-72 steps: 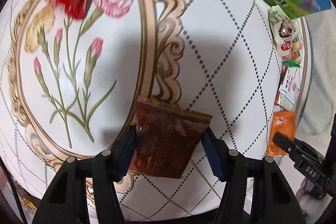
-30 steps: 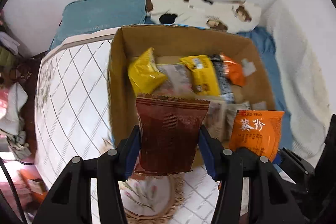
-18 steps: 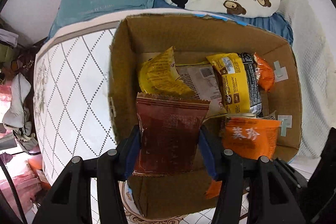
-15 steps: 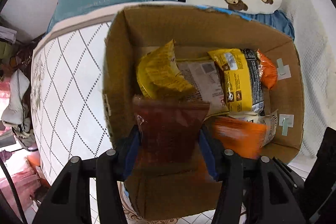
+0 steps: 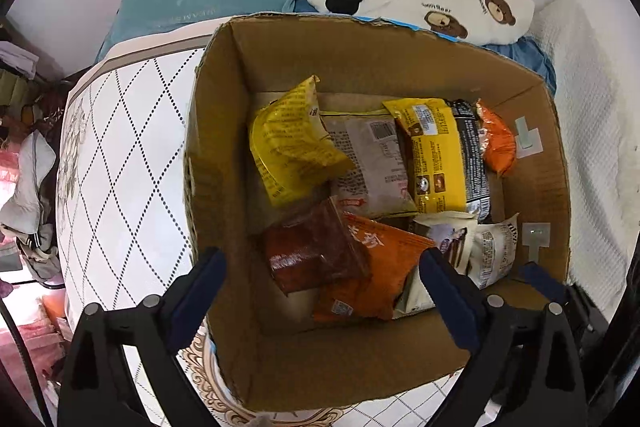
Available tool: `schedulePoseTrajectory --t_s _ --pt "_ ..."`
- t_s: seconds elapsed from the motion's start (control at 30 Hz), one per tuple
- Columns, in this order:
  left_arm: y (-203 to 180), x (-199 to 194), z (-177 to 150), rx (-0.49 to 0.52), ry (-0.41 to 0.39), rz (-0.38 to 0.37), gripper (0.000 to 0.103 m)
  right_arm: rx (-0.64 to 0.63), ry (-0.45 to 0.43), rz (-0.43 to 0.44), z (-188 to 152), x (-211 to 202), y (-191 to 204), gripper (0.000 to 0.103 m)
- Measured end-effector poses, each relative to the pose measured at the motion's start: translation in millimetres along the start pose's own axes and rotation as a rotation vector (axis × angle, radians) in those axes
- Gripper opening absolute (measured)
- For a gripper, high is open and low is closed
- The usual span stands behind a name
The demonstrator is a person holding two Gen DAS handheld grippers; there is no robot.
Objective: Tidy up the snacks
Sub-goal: 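Carry the orange and brown packets into the box and open both tools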
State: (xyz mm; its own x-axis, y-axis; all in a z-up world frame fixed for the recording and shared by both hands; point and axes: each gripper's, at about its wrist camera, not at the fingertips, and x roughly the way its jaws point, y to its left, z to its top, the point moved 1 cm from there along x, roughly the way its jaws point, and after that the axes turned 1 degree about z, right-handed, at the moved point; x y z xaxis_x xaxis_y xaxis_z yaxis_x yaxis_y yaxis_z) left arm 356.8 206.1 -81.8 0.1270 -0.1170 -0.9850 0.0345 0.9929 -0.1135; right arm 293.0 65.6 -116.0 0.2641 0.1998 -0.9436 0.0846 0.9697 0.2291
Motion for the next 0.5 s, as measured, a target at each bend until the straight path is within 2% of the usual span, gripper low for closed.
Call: schedulePoseTrajectory --t_s 0.27,0.5 --pt "-11.6 -11.9 -29.8 0.019 -0.09 0.04 0.098 -0.074 -0.077 -0.1 -8.4 -22.5 -14.0 0.099" --pt "-17.6 -35.0 -53.4 0.015 -0.186 0.052 0.098 -0.111 -0.148 -0.127 -20.6 -45.4 -11.0 0.1"
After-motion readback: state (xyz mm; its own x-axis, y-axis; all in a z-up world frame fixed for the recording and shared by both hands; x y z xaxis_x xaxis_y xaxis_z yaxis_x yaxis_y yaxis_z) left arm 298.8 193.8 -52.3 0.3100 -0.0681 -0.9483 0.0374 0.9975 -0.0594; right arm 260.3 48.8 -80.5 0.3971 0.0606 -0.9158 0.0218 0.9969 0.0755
